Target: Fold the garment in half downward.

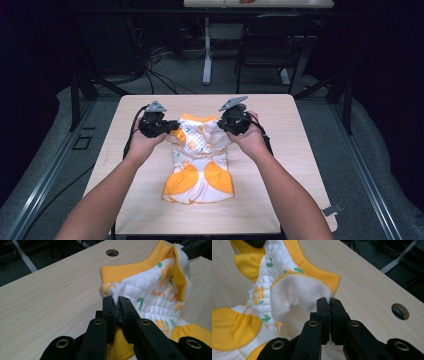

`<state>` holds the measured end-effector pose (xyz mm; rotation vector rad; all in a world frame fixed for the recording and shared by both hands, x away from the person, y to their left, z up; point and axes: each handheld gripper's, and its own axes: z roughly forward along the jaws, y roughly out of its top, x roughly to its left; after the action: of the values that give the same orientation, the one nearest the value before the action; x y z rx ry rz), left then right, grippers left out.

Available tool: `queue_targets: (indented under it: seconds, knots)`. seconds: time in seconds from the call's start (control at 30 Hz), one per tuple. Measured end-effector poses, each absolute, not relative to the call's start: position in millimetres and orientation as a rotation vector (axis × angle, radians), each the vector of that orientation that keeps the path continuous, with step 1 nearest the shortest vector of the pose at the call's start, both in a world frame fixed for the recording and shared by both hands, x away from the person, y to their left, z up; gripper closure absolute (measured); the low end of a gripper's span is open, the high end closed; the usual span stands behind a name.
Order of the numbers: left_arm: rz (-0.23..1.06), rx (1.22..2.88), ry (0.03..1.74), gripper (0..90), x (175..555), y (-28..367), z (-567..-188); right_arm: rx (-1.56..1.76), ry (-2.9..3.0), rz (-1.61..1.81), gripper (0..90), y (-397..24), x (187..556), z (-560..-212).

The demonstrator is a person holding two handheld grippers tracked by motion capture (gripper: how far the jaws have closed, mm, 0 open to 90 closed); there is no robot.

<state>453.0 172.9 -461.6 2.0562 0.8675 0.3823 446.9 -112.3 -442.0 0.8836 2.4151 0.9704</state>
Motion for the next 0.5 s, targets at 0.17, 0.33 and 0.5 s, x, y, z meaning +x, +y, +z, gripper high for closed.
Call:
queue_targets:
  seconds: [0.17,0.33,0.5]
  knots:
    - [0.373,2.055,0.852,84.1,447,173,-464,0.862,2.421,0.98,86.8,-113,441,-443]
    - [0.356,2.058,0.829,84.2,440,174,-468,0.841,2.434,0.983,86.8,-114,433,-445]
    - [0.347,2.08,0.81,84.2,432,175,-472,0.809,2.461,0.971,86.8,-117,421,-454]
